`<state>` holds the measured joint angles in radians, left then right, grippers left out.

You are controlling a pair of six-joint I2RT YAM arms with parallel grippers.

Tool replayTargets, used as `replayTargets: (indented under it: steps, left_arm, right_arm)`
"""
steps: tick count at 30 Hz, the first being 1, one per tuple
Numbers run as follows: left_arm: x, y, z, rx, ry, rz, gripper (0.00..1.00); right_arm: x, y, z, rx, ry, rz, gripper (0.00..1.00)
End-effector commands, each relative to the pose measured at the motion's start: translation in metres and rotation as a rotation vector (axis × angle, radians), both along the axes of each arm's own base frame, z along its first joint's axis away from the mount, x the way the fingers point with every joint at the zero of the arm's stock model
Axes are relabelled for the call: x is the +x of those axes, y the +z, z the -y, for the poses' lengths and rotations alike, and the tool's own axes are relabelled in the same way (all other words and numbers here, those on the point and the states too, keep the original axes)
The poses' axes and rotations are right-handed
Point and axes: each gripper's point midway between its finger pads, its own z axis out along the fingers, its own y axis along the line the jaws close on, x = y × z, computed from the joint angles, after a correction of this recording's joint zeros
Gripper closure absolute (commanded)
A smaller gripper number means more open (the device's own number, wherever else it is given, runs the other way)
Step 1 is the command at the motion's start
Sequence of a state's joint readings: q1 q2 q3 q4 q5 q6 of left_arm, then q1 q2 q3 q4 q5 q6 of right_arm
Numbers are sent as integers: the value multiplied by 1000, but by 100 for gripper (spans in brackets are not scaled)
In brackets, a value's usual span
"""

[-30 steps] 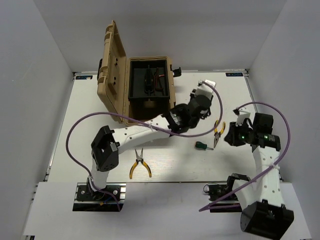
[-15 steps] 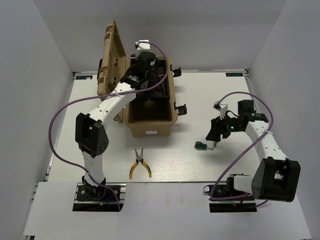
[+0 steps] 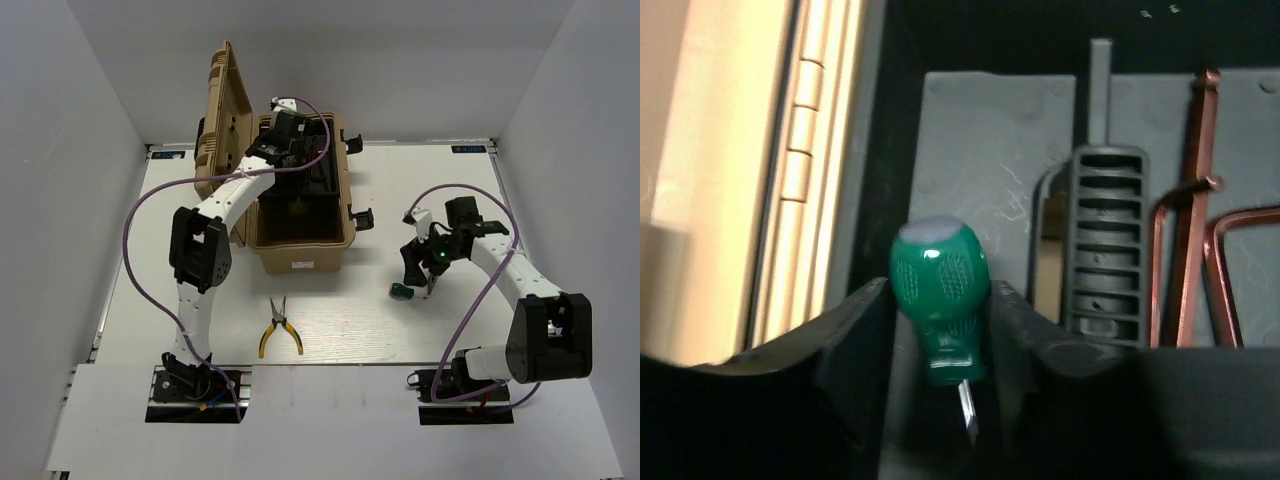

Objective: Sort the tools into containers

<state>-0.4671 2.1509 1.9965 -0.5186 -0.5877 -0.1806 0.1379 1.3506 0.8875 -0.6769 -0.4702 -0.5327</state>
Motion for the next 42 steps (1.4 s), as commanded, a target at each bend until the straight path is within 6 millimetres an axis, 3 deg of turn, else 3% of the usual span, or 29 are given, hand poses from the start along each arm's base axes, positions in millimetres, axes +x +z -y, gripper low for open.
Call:
replayTargets:
  steps: [1,5,7,10,11,13,16,18,19,20,21,22,23,25,26,27,28,29,30,31,33,34,36,37,38,39,40,42]
  left_arm:
    - [-3,42,1,-69,-13,68,41]
    - [-7,60,2,-84,-37,92,21]
    - [-12,78,5,-116,-66,117,19]
    - [-26,103,26,-153,-165,143,16]
    - [-39,125,30,-181,-200,173,16]
    - [-55,131,40,-230,-287,168,16]
    - [-92,159,56,-296,-429,200,16]
    - [-110,162,58,-312,-471,194,16]
    - [-129,182,59,-337,-515,226,16]
    - [-137,178,54,-336,-515,222,17]
    - [-159,185,53,-354,-553,233,18]
    - [-158,188,53,-357,-555,242,18]
    - [-177,196,49,-368,-577,260,20]
    - [-197,196,44,-384,-594,258,22]
    - [-205,176,39,-373,-589,216,25]
    - [-223,185,35,-404,-616,239,28]
    - [-234,177,35,-406,-636,220,33]
    - [-242,157,33,-400,-642,179,37]
    - [-254,143,31,-399,-658,131,40]
    - [-269,144,27,-404,-678,132,46]
    - [-289,122,24,-390,-726,69,52]
    - [-297,120,23,-391,-754,71,53]
    - [-324,102,13,-408,-777,29,59]
    - [-327,90,11,-401,-770,-7,59]
    - [-338,88,10,-424,-787,-18,60]
    - [-345,82,10,-431,-802,-36,60]
    - [-353,64,8,-440,-797,-89,60]
    - [-367,44,4,-441,-788,-177,53]
  right_arm:
    - [9,-2,7,-72,25,59,14]
    - [-5,-15,3,-90,106,38,14]
    - [-12,-20,-3,-76,144,22,14]
    - [-21,-29,-15,-78,212,4,14]
    - [-22,-32,-15,-92,224,-3,15]
    - [-25,-38,-18,-117,255,-2,15]
    - [-29,-49,-18,-161,282,-12,18]
    - [-31,-58,-17,-190,287,-33,20]
    - [-28,-61,-13,-231,283,-23,22]
    - [-29,-63,-13,-242,289,-26,26]
    - [-26,-68,-10,-271,285,-26,31]
    - [-25,-69,-9,-280,277,-24,31]
    - [-26,-72,-9,-289,282,-22,37]
    - [-26,-74,-8,-303,278,-23,45]
    - [-27,-75,-8,-307,277,-22,55]
    - [-27,-75,-8,-311,277,-23,60]
    - [-27,-75,-9,-310,275,-25,66]
    - [-32,-74,-9,-304,279,-42,78]
    - [-32,-69,-8,-301,276,-32,86]
    - [-37,-66,-7,-301,282,-40,90]
    - [-42,-41,-15,-238,300,-17,100]
    - [-55,-32,-18,-205,321,-54,100]
    - [-64,29,-37,-67,393,6,100]
    - [-59,56,-47,-22,406,36,100]
    - [-68,75,-55,43,453,54,100]
    - [-90,88,-56,86,482,-25,100]
    - [-78,123,-65,120,496,62,100]
    - [-75,146,-76,166,518,62,100]
